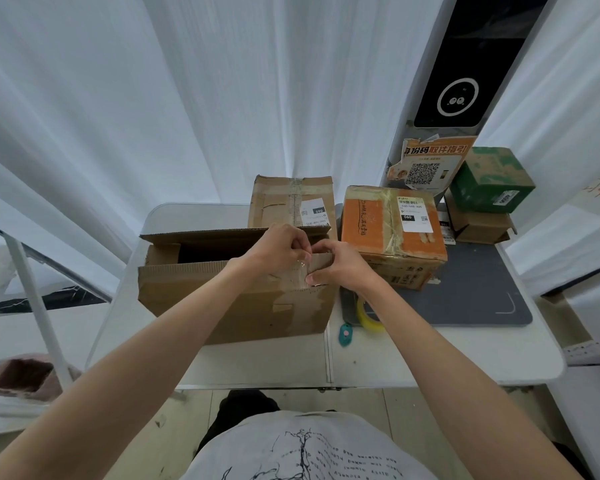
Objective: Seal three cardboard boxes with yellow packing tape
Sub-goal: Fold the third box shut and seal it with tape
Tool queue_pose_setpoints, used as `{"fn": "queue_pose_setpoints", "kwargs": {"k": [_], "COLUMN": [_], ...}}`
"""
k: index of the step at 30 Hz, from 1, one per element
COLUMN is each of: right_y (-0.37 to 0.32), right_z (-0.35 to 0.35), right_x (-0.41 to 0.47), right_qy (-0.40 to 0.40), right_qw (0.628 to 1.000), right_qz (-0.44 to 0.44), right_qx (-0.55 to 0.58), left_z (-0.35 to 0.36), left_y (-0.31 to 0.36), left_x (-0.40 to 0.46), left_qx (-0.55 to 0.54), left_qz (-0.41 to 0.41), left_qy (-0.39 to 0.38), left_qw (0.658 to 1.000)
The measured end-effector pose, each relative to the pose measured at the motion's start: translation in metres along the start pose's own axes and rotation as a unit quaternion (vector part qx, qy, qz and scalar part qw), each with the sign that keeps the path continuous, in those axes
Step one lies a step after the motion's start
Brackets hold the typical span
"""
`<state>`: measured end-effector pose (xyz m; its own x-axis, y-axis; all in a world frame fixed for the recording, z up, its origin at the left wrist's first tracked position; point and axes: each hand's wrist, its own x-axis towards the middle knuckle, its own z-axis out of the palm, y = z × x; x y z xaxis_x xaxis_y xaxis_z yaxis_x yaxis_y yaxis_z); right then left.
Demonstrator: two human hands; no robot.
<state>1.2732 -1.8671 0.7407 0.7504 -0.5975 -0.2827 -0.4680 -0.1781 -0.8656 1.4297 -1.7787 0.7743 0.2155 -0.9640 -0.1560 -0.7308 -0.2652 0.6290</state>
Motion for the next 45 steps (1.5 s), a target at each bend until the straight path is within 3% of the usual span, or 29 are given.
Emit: {"fn": "queue_pose_setpoints", "kwargs": {"k": [6, 11, 17, 23, 28, 33, 38, 45], "right_y": [0.002, 0.015, 0.020, 0.023, 0.023, 0.027, 0.023, 0.023], "right_z": [0.004, 0.005, 0.018, 0.018, 0.018, 0.014, 0.014, 0.012], "right_x": [0.000, -0.013, -0.025, -0.019, -0.015, -0.019, -0.017, -0.015], "right_qy": [0.052, 0.024, 0.065, 0.074, 0.064, 0.023, 0.050, 0.038], "right_qw": [0.999, 0.997, 0.994, 0.995, 0.996, 0.996, 0.995, 0.995], "right_qz": [-0.002, -0.041, -0.075, -0.053, -0.058, -0.053, -0.060, -0.044], "right_qx": [0.008, 0.054, 0.041, 0.048, 0.039, 0.063, 0.064, 0.084], "left_z": [0.002, 0.002, 0.005, 0.006, 0.004, 0.011, 0.010, 0.002], "left_y": [-0.001, 0.004, 0.005, 0.008, 0.008, 0.006, 0.006, -0.001], "left_x": [-0.007, -0.007, -0.007, -0.011, -0.013, -0.016, -0.019, -0.018], "left_qx": [-0.024, 0.015, 0.015, 0.021, 0.029, 0.016, 0.013, -0.069], "left_qz": [0.013, -0.021, -0.021, -0.012, -0.028, -0.031, -0.025, 0.002], "left_qy": [0.021, -0.039, -0.020, -0.012, -0.063, -0.026, 0.005, 0.065], "left_qw": [0.999, 0.999, 0.999, 1.000, 0.997, 0.999, 1.000, 0.995]}}
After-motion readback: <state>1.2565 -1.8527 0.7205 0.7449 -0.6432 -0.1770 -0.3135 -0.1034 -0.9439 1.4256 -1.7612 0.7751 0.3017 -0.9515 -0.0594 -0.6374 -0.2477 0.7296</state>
